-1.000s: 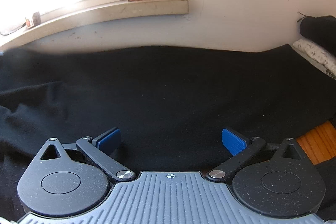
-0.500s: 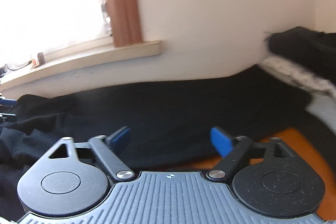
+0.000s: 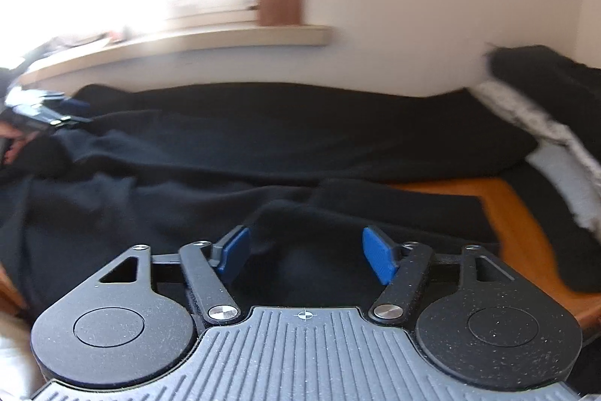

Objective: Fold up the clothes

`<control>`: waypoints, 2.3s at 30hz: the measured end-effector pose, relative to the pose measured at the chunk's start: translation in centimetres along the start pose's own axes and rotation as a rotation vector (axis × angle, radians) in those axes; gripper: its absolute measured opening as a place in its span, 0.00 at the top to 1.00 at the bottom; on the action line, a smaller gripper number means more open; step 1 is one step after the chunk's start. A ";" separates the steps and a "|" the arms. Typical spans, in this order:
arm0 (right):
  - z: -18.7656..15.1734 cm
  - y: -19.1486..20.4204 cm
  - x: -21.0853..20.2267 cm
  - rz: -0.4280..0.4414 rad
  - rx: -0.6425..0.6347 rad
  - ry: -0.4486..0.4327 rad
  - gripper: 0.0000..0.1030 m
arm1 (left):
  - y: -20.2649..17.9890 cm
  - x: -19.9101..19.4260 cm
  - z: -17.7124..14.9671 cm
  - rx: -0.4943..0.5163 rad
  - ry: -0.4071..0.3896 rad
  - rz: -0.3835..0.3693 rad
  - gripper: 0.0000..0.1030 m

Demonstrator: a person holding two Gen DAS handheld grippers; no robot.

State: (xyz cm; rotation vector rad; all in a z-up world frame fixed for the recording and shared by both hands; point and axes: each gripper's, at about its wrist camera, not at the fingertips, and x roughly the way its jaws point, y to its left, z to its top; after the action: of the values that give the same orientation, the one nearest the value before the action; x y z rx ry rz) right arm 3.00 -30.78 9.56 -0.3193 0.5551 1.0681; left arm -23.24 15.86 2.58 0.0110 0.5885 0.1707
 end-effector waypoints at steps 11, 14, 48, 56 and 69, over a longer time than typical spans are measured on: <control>-0.8 1.7 2.0 -0.092 0.007 0.032 0.40 | -0.1 -0.5 -0.1 0.003 -0.006 0.014 0.01; -0.7 0.7 1.2 -0.138 0.026 -0.012 0.84 | -0.2 -0.7 -0.1 0.006 -0.012 0.017 0.01; 2.5 -3.5 6.6 -0.193 0.087 -0.050 0.34 | -0.8 -2.4 0.6 0.025 -0.042 0.057 0.00; 4.4 0.0 9.3 -0.111 0.000 -0.053 0.24 | -1.6 -8.7 -0.2 0.064 -0.051 0.083 0.26; 4.1 -0.3 11.0 -0.099 0.056 -0.004 0.22 | -6.6 -11.5 -2.6 0.101 -0.011 -0.027 0.40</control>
State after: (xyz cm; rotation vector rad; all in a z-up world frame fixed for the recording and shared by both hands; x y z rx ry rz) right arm 8.38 -20.79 6.66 -0.2925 0.5596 0.9559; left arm -33.05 7.42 6.40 0.1019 0.5855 0.1145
